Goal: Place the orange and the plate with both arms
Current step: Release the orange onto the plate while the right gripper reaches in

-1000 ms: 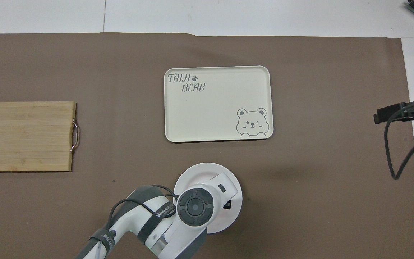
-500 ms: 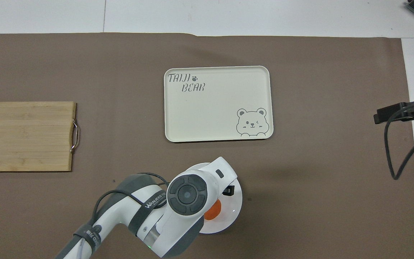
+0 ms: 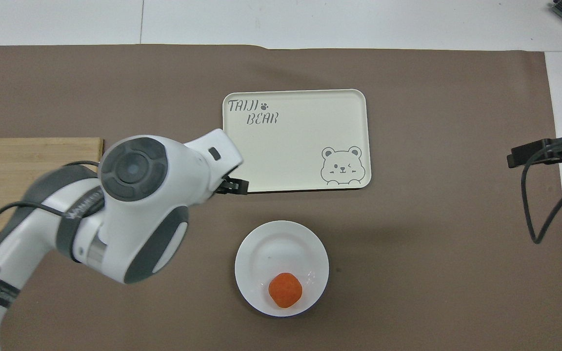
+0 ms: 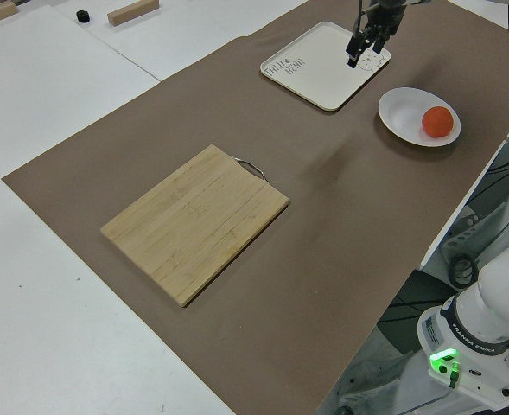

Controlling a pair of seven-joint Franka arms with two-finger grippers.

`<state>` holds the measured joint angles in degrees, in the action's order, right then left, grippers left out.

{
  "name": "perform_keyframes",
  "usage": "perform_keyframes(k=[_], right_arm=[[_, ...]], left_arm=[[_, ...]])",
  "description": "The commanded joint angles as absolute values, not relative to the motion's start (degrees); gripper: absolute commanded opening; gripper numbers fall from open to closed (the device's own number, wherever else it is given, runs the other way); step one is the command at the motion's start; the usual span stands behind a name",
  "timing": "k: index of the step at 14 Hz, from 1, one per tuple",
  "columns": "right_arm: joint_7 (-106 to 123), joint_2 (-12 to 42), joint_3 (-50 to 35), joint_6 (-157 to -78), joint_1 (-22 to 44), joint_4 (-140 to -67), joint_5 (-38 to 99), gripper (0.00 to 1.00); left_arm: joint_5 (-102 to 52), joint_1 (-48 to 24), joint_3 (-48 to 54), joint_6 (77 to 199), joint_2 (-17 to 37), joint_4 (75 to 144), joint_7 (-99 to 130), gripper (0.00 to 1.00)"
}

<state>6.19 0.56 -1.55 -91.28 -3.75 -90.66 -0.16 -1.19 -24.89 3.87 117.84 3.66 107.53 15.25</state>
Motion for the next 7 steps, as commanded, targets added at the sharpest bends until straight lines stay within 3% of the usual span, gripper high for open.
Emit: perform_keyframes(k=[1,4,7], right_arm=[[5.2,-0.9,-2.1,-90.8,-3.0,-93.0,-0.4,1.0],[4.7,-6.0,-2.5,-97.7,-2.6,-104.3,3.6,1.0],[5.3,-6.2,-3.1,-101.6,0.8,-109.8,7.4,1.0]], left_arm=[[-0.2,-18.4,4.6,108.5,3.8,98.6,7.9,1.0],[1.1,-12.8,4.6,101.3,3.2,93.2,2.4,1.0],[1.5,-8.4,4.1,92.0,3.2,86.7,-1.9,1.0]])
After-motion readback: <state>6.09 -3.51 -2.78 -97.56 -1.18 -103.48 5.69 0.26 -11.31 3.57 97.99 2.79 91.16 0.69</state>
